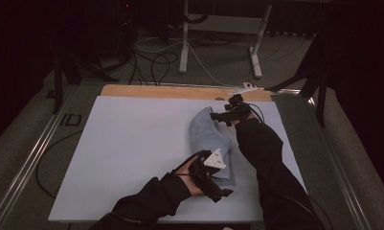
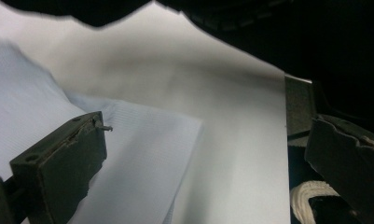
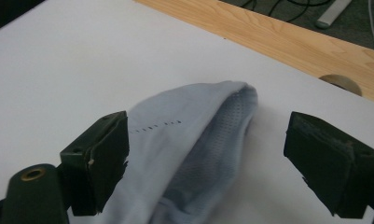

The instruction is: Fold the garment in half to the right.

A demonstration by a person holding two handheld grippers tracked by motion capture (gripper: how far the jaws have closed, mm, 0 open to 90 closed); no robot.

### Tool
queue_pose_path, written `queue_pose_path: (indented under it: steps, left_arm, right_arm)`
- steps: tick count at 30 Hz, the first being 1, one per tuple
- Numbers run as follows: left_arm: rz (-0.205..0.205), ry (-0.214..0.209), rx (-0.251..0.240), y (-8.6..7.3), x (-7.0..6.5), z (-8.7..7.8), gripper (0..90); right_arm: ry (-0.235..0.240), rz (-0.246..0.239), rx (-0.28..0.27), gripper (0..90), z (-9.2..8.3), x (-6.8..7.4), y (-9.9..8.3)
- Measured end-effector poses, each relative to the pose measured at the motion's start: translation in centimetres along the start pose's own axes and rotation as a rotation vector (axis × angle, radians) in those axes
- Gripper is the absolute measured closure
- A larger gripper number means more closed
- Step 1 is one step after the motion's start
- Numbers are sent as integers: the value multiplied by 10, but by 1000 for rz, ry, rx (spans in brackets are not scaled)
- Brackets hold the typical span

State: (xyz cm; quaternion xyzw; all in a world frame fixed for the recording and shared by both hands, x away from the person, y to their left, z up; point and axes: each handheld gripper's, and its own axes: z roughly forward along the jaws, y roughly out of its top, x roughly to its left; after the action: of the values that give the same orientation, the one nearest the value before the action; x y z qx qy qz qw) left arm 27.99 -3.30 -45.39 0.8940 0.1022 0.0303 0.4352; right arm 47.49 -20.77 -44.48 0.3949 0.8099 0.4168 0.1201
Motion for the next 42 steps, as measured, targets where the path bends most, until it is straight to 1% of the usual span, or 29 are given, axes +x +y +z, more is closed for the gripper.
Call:
queue_pose_path:
  steps: [2,3,4,5,6,7,9,10,11,13,14,15,17,19,21,24,25,27,29,31,32,33,34,36,38,40,42]
  left_arm:
    - [8,-5,-8,1,-1,-4,1]
    - [14,2,-15,1,-1,-6,1]
    - [15,-5,-23,1,0,-8,1]
    - [10,-6,-32,0,0,-10,1]
    - [8,3,-36,0,0,-12,1]
    - [12,-1,-40,-1,1,-14,1]
    - [8,12,-41,-4,3,-18,1]
    - [2,10,-42,-6,4,-20,1]
    - [-3,19,-48,-9,5,-22,1]
    - [-4,20,-50,-11,6,-24,1]
    - [-4,33,-50,-15,8,-30,1]
    - [-4,37,-54,-18,10,-33,1]
    - [-25,57,-60,-24,13,-40,1]
    - [-46,70,-76,-30,17,-48,2]
    - [-56,87,-83,-37,22,-56,1]
    - [-74,117,-90,-49,27,-70,1]
    - [-82,131,-87,-52,29,-74,1]
    - [-95,140,-92,-61,33,-84,1]
    - [-112,159,-95,-70,36,-93,1]
    - [-125,177,-103,-79,39,-102,2]
    - [-132,180,-108,-84,41,-106,2]
    - [-141,189,-116,-89,42,-109,2]
    - [-147,192,-117,-94,42,-113,2]
    - [-164,210,-116,-102,44,-117,1]
    - [-179,214,-127,-110,46,-121,2]
    - [-184,223,-133,-117,46,-123,2]
    - [-198,229,-139,-124,47,-124,2]
  right_arm:
    - [2,-3,0,141,0,2,-1]
    - [4,-5,2,141,-1,2,-1]
    - [8,-4,0,141,-1,3,-1]
    - [9,-5,-3,141,-1,3,-1]
    - [12,-3,-5,140,-1,3,-1]
    - [14,-2,-3,140,0,3,-1]
    - [12,-6,1,140,1,3,-1]
    - [17,-1,-1,139,1,4,-1]
    - [17,2,-1,139,1,4,-1]
    - [18,0,1,137,2,5,-1]
    - [20,-3,6,135,3,5,-1]
    - [16,0,10,135,4,5,-1]
    - [26,17,7,133,5,3,-2]
    - [25,27,15,133,8,2,-3]
    - [48,46,18,131,11,1,-5]
    - [55,59,40,138,17,0,-9]
    - [51,65,42,147,19,-1,-10]
    - [47,79,43,184,22,-3,-12]
    - [41,83,55,211,25,-4,-14]
    - [34,88,60,260,28,-6,-14]
    - [32,91,62,267,30,-8,-15]
    - [37,97,63,289,31,-9,-14]
    - [36,96,65,313,33,-10,-14]
    - [26,102,73,328,37,-12,-14]
    - [28,110,81,355,42,-14,-13]
    - [15,113,90,356,47,-15,-12]
    - [10,128,73,362,49,-18,-10]
